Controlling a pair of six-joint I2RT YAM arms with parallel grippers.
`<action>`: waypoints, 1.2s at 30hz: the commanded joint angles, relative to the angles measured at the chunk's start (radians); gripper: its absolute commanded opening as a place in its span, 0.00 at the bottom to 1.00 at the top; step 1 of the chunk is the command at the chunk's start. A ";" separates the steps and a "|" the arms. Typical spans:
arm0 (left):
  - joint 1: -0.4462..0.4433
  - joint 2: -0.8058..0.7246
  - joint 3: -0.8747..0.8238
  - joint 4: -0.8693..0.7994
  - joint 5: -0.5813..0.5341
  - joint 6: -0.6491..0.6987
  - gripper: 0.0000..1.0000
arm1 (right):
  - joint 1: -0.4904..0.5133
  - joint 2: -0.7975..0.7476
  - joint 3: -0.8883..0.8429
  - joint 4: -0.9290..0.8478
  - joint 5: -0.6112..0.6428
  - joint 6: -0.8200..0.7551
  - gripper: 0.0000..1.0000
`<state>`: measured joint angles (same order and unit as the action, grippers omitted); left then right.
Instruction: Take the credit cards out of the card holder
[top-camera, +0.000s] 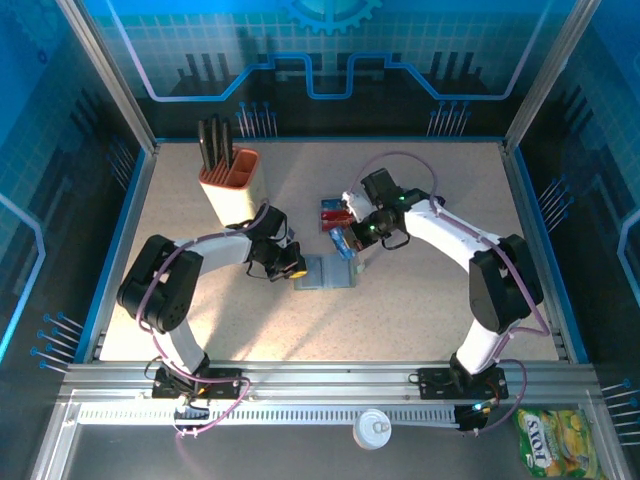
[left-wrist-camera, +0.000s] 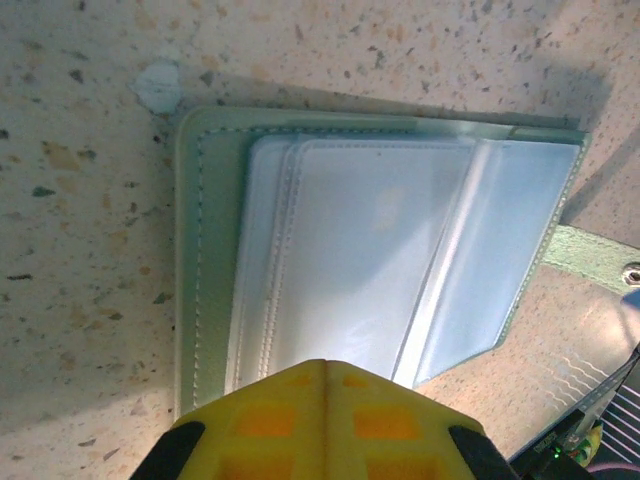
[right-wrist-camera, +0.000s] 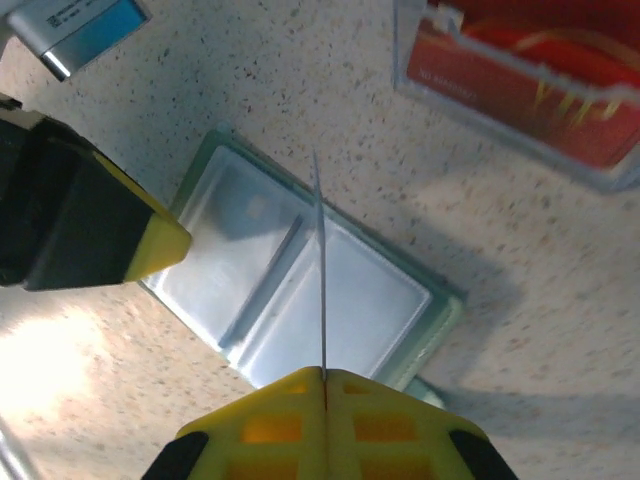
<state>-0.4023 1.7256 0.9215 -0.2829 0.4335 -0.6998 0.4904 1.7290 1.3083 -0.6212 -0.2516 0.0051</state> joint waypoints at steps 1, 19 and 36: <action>0.002 -0.038 0.014 -0.015 0.004 0.008 0.00 | 0.001 0.035 0.074 -0.082 0.083 -0.291 0.00; 0.002 -0.063 0.028 -0.049 -0.009 0.013 0.00 | -0.058 0.287 0.547 -0.321 0.081 -0.840 0.00; 0.008 -0.060 0.039 -0.076 -0.016 0.016 0.00 | -0.087 0.527 0.876 -0.385 0.057 -0.887 0.00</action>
<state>-0.4011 1.6894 0.9344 -0.3183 0.4252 -0.6994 0.4213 2.2196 2.1376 -0.9615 -0.1650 -0.8589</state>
